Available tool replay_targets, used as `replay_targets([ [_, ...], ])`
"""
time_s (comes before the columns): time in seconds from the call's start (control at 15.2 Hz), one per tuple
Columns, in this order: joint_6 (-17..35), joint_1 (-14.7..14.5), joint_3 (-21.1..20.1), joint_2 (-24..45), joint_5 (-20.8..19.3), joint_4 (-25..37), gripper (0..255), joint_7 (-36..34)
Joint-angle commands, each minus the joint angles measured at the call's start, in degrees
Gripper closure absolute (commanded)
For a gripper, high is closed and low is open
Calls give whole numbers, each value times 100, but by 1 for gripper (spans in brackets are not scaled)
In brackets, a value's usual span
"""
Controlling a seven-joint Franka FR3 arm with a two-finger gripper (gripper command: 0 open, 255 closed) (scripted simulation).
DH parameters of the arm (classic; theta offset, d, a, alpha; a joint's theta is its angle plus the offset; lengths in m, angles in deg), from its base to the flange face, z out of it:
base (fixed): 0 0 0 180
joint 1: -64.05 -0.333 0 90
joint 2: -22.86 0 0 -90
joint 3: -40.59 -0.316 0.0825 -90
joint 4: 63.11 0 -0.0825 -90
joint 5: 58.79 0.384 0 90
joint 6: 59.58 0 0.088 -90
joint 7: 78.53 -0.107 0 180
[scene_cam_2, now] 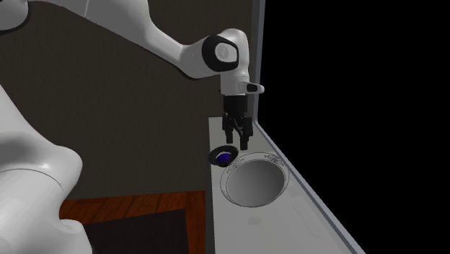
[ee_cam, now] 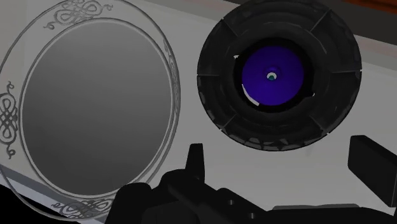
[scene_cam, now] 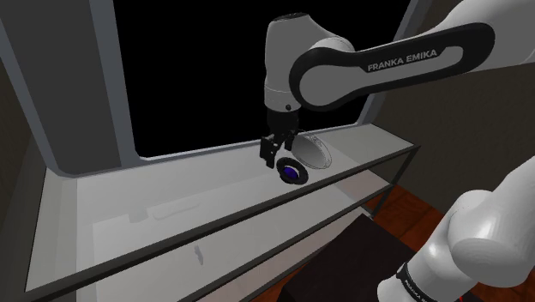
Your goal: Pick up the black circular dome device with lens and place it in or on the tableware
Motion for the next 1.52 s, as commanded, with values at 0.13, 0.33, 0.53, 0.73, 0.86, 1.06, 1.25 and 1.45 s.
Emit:
replay_targets([
  [0.13,26,2,0,13,-6,-11,0,-4],
  [0.33,25,2,0,13,-6,-11,0,-4],
  [0.53,25,2,0,13,-6,-11,255,-4],
  [0.73,25,2,0,13,-6,-11,255,-4],
  [0.86,25,2,0,13,-6,-11,255,-4],
  [1.06,25,2,0,13,-6,-11,0,-4],
  [1.25,-2054,-401,-1153,1146,-1984,1119,0,-2583],
  [1.45,-4888,-1565,-1492,3321,-3460,2768,0,-4573],
])
